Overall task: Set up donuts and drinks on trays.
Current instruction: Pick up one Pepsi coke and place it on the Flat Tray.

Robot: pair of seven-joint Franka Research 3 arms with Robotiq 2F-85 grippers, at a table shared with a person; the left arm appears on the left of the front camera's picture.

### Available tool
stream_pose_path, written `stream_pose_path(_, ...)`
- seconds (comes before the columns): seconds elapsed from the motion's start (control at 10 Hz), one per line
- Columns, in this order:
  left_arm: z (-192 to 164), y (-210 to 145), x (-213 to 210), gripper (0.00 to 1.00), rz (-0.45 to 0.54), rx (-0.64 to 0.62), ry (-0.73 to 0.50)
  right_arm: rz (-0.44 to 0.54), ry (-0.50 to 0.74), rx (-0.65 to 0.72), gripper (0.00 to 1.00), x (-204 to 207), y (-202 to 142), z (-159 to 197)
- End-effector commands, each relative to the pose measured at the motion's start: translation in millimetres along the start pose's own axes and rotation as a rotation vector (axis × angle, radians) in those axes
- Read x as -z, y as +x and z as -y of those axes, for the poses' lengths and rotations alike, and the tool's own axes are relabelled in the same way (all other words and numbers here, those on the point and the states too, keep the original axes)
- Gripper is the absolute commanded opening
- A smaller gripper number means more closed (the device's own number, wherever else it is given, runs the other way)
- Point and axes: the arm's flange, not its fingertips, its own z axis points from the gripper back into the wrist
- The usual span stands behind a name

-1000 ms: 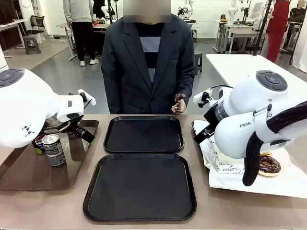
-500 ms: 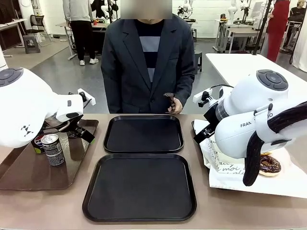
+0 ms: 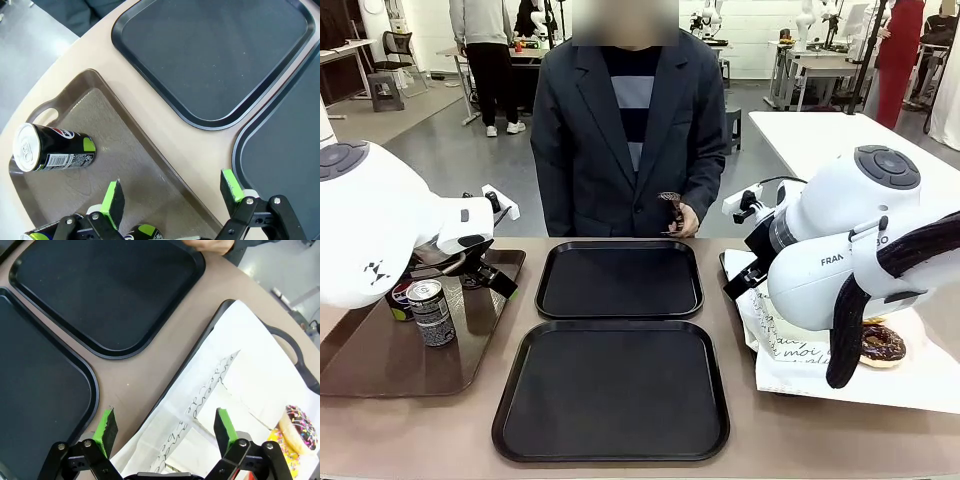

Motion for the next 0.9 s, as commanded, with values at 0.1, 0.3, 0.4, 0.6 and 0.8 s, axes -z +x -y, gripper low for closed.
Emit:
stream_pose_path(0.1, -0.4, -0.2, 0.0, 1.00, 0.001, -0.001, 0.000, 0.000, 0.000, 0.000, 1.00, 0.0, 0.0, -0.1)
stream_pose_path(0.3, -0.4, -0.2, 0.0, 1.00, 0.001, -0.001, 0.000, 0.000, 0.000, 0.000, 1.00, 0.0, 0.0, -0.1)
stream_pose_path(0.4, -0.4, -0.2, 0.0, 1.00, 0.001, -0.001, 0.000, 0.000, 0.000, 0.000, 1.00, 0.0, 0.0, -0.1)
stream_pose_path(0.6, 0.0, 0.0, 0.0, 1.00, 0.000, 0.000, 0.000, 0.000, 0.000, 0.000, 1.00, 0.0, 0.0, 0.0)
stream_pose_path(0.8, 14.4, -16.7, -60.8, 1.00, -0.107, 0.030, 0.015, -0.040, -0.007, 0.002, 1.00, -55.2, -17.7, -11.8)
